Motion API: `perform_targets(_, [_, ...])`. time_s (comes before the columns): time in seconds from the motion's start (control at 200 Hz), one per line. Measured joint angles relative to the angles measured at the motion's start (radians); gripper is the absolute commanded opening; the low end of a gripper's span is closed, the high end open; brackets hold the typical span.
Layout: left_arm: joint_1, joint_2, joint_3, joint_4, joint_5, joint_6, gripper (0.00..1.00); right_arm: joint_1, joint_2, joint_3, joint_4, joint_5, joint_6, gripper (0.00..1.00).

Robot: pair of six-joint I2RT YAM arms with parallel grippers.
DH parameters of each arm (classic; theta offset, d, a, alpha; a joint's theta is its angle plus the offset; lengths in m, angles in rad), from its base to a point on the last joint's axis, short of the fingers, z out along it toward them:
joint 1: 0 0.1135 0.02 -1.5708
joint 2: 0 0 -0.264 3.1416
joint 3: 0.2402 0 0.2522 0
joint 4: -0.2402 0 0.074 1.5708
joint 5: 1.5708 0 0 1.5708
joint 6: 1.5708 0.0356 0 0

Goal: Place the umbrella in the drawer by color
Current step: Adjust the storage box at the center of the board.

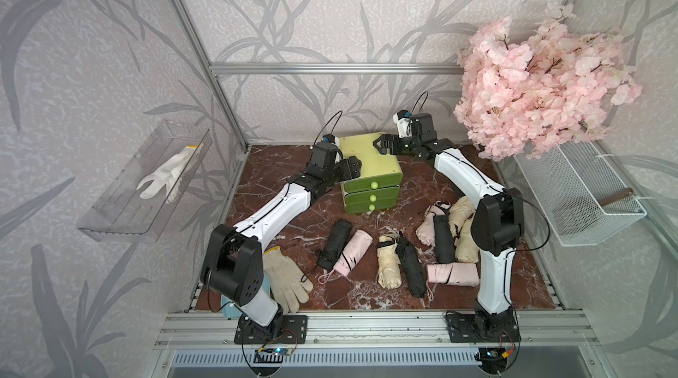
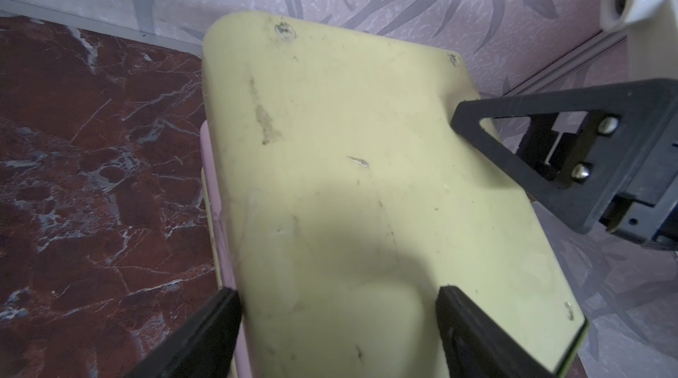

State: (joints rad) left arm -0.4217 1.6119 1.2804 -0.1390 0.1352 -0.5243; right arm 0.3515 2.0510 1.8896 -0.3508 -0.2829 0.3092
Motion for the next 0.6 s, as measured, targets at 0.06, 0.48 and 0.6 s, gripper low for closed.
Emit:
perform_targets(0.06, [0.002,0.0,0.001,-0.006,0.0,-0.001,0.88,0.002,-0.034,-0.011,-0.047,0.064,-0.028,0.99])
perform_targets(0.48, [0.008,-0.012,-0.019,0.001,0.016,-0.023,0.94,0.043,-0.795,-0.82,0.22,0.169,0.174,0.79])
perform_targets(0.6, [0.011,-0.023,-0.044,0.014,0.028,-0.035,1.0,0.136,-0.866,-0.988,0.337,0.17,0.257,0.76])
